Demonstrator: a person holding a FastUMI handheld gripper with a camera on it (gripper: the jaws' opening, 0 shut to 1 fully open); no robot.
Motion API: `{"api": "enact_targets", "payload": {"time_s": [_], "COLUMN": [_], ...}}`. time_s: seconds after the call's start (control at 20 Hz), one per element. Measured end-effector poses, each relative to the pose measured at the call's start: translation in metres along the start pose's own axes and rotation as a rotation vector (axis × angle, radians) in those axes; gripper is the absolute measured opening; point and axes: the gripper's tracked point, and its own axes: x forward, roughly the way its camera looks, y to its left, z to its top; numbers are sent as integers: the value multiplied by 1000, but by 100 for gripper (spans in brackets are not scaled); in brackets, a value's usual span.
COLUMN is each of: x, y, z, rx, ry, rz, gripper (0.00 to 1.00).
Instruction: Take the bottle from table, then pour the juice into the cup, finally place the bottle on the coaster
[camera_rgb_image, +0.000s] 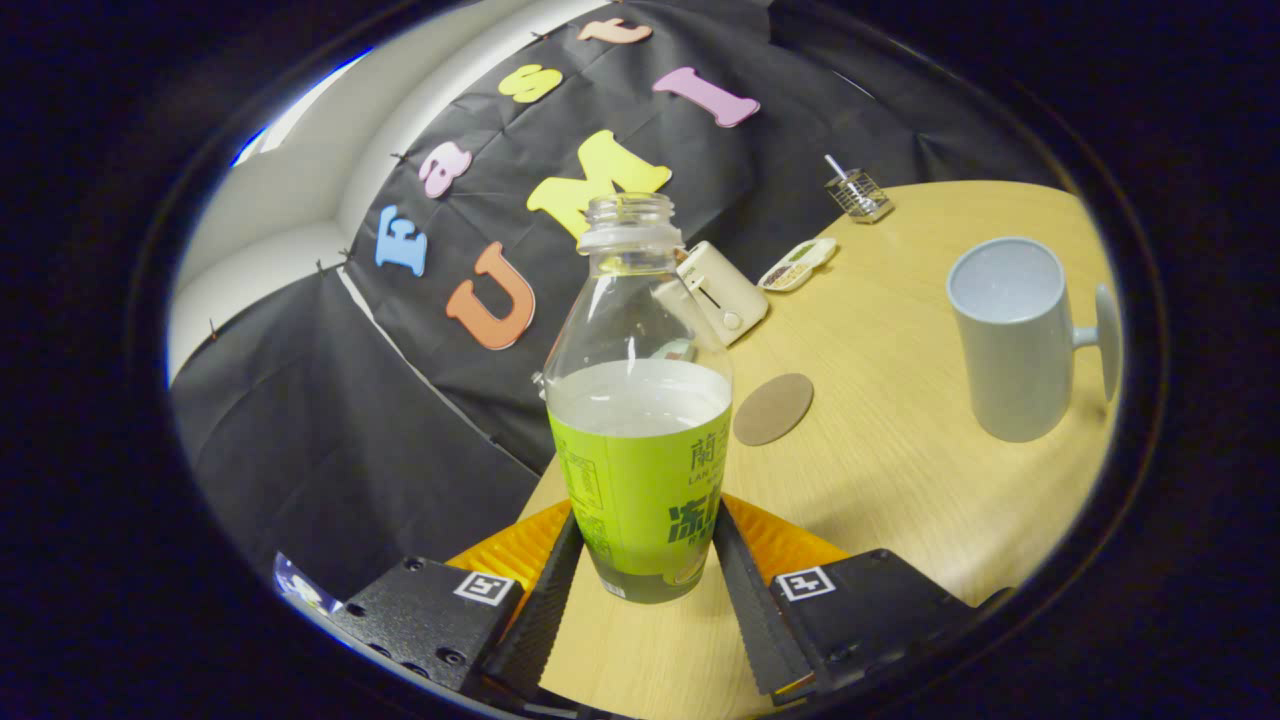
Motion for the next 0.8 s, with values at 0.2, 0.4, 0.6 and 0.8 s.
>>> {"api": "enact_targets", "payload": {"time_s": [0.2, 0.4, 0.6, 0.8], "x": [-5, -8, -8, -10], "y": [0, 12, 21, 24], "z": [15, 30, 39, 48], "rx": [144, 243, 352, 441], "ry": [-14, -39, -55, -76], "rz": [66, 111, 158, 197], "gripper": [80, 80, 80, 80]}}
